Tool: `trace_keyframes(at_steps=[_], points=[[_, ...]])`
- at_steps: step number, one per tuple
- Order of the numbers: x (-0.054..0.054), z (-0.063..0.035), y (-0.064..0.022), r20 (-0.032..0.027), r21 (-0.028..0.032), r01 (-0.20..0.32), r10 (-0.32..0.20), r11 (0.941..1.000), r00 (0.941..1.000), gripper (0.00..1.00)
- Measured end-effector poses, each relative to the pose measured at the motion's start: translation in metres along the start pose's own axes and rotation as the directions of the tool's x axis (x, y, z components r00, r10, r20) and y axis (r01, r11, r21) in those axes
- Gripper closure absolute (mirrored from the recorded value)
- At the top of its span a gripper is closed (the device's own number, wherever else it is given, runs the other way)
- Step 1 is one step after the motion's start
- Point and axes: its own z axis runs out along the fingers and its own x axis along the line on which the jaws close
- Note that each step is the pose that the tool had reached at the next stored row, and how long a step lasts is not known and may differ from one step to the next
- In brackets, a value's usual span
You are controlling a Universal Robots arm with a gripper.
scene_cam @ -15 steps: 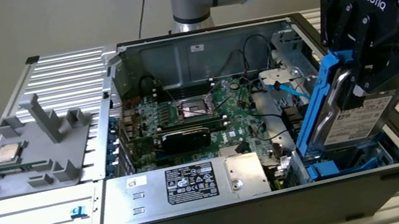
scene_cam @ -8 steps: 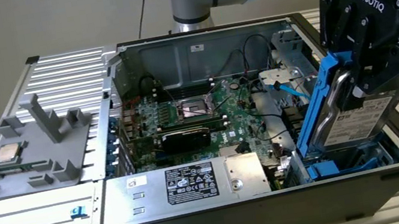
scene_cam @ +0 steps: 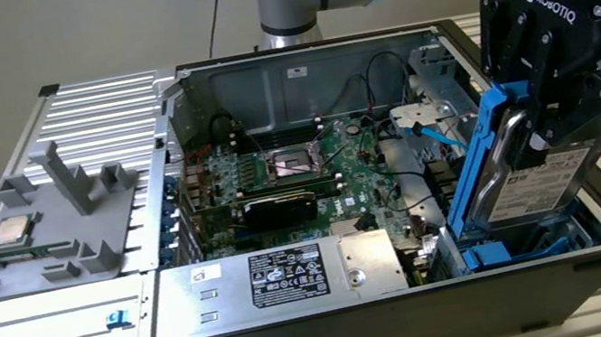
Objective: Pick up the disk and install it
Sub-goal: 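Insert the disk into the insertion slot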
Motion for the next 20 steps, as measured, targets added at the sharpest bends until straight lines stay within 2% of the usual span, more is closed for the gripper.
trace_keyframes(at_steps=[20], points=[[-0.0004, 0.0104, 0.0002, 0.0001, 0.0002, 0.000, 0.000, 1.0000, 1.0000, 0.63]])
